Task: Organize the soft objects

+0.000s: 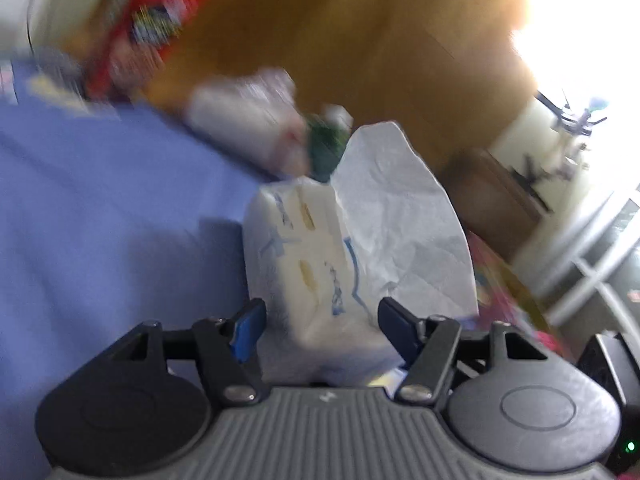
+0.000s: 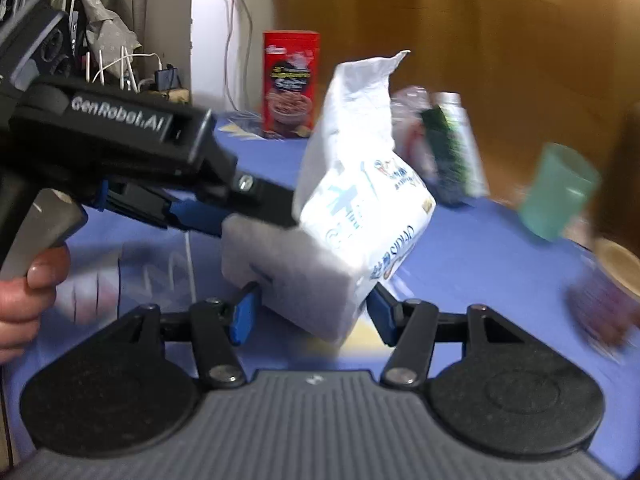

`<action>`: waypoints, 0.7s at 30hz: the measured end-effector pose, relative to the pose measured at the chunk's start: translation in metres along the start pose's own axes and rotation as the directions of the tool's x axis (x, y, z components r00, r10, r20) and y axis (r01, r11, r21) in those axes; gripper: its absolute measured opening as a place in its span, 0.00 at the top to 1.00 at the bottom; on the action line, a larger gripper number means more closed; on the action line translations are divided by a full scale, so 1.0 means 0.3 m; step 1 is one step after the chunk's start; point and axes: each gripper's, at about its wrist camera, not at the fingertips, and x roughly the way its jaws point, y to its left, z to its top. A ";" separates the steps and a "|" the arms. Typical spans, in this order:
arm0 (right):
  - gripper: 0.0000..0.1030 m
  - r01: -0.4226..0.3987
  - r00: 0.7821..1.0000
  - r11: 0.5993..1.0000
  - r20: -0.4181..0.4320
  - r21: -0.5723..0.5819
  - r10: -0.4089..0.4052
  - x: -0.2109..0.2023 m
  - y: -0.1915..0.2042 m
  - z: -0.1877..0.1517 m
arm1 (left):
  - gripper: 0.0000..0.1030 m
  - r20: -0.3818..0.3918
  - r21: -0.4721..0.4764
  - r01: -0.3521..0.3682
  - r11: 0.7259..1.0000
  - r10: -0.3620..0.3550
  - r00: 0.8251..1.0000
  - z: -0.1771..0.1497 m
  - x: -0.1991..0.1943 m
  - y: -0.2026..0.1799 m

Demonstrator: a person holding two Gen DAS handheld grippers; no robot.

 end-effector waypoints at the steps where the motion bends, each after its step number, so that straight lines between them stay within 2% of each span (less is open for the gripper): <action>1: 0.42 0.005 1.000 1.000 -0.006 -0.018 -0.005 0.051 0.015 0.018 | 0.39 0.020 -0.004 -0.092 0.996 0.092 0.996 0.019 -0.004 0.024; 2: 0.43 0.033 0.999 0.998 -0.015 -0.051 -0.034 0.101 0.034 0.029 | 0.40 0.033 -0.043 -0.152 0.987 0.153 0.988 0.034 -0.025 0.056; 3: 0.43 0.065 0.997 0.995 -0.041 -0.071 -0.068 0.132 0.047 0.039 | 0.40 0.059 -0.073 -0.112 0.991 0.116 0.991 0.037 -0.061 0.079; 4: 0.43 0.077 0.997 0.995 -0.025 -0.061 -0.078 0.120 0.046 0.043 | 0.40 0.092 -0.087 -0.070 0.994 0.078 0.993 0.030 -0.104 0.089; 5: 0.41 0.072 0.997 0.996 0.000 -0.055 -0.072 0.083 0.039 0.040 | 0.39 0.119 -0.080 -0.071 0.994 0.080 0.990 0.020 -0.141 0.083; 7: 0.39 0.062 0.998 0.995 0.024 -0.077 -0.061 -0.010 0.008 0.005 | 0.37 0.171 0.000 -0.111 0.994 0.110 0.979 -0.016 -0.205 0.017; 9: 0.40 0.111 0.994 0.990 0.005 -0.093 -0.111 -0.098 -0.031 -0.055 | 0.36 0.180 0.110 -0.097 0.989 0.077 0.981 -0.060 -0.230 -0.080; 11: 0.41 0.140 0.989 0.989 -0.033 -0.042 -0.142 -0.190 -0.111 -0.129 | 0.33 0.135 0.207 -0.043 0.977 0.015 0.991 -0.101 -0.203 -0.195; 14: 0.41 0.211 0.976 0.966 -0.085 0.150 -0.200 -0.337 -0.264 -0.241 | 0.24 0.004 0.323 0.040 0.945 -0.043 0.999 -0.175 -0.090 -0.365; 16: 0.41 0.273 0.962 0.928 -0.074 0.253 -0.263 -0.443 -0.318 -0.304 | 0.24 -0.065 0.396 0.038 0.917 -0.014 0.998 -0.229 0.004 -0.461; 18: 0.41 0.341 0.939 0.881 -0.069 0.328 -0.338 -0.535 -0.347 -0.351 | 0.25 -0.132 0.454 0.043 0.890 0.020 0.991 -0.285 0.095 -0.545; 21: 0.41 0.416 0.903 0.813 -0.076 0.407 -0.424 -0.619 -0.365 -0.407 | 0.24 -0.173 0.494 0.021 0.869 0.074 0.982 -0.339 0.177 -0.619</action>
